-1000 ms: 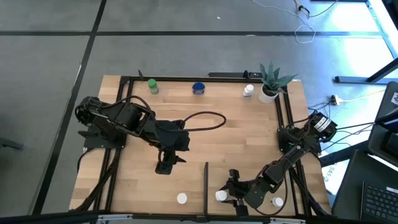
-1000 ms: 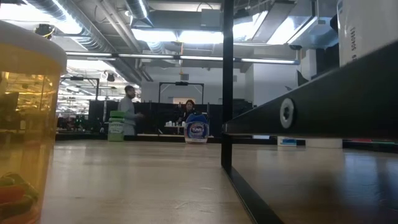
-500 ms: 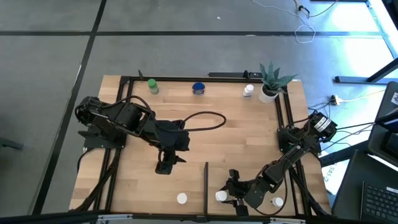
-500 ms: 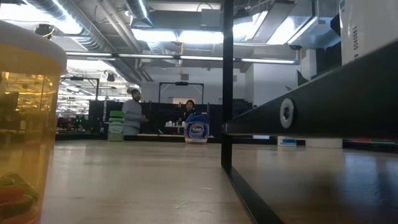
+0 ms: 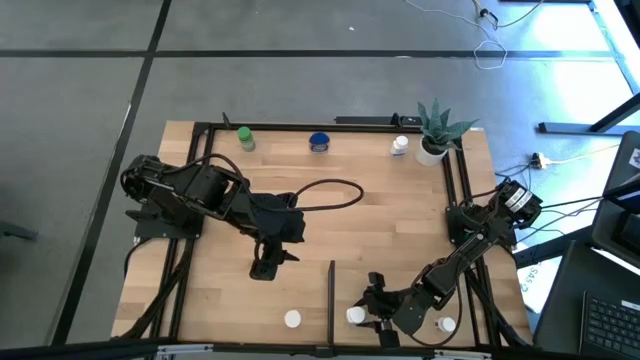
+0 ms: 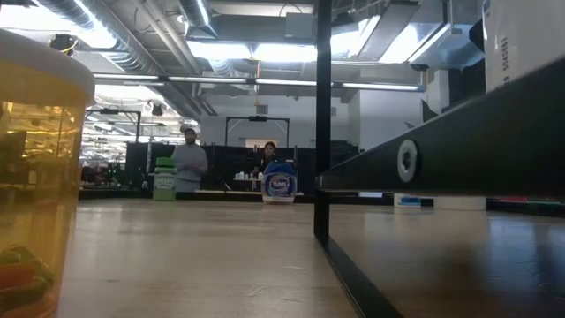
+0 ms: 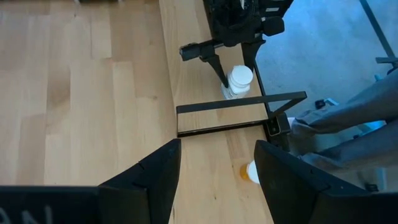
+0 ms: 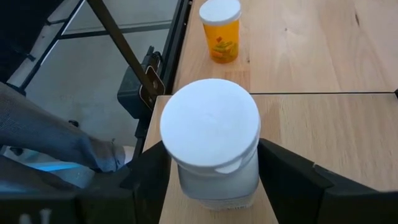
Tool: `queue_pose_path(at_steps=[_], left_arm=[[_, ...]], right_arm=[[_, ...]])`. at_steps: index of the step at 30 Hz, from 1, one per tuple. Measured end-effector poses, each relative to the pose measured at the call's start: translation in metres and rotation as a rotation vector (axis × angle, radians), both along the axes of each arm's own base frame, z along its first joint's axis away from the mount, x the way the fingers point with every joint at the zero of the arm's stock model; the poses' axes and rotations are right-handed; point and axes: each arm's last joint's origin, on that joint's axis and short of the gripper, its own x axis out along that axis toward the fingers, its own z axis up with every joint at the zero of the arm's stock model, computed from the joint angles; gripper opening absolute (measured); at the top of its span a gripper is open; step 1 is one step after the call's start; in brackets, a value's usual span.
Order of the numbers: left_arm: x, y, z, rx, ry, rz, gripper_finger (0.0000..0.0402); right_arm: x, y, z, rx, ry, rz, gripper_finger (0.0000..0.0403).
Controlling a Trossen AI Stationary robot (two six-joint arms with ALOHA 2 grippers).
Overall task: Pick and place medicine bottles onto shelf by color
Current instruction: Put the bottom left white pill bottle onto the shelf
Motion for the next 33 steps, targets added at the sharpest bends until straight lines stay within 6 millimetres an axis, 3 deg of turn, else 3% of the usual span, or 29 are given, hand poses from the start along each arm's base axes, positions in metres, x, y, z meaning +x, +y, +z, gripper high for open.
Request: queue_pose_path(at_steps=[33], left_arm=[[0.0001,0.0001,0.0001,-0.005,0.000,0.005,0.0198]], right_arm=[[-0.0001,0.0011,0.0004,0.018,0.007,0.024,0.0233]])
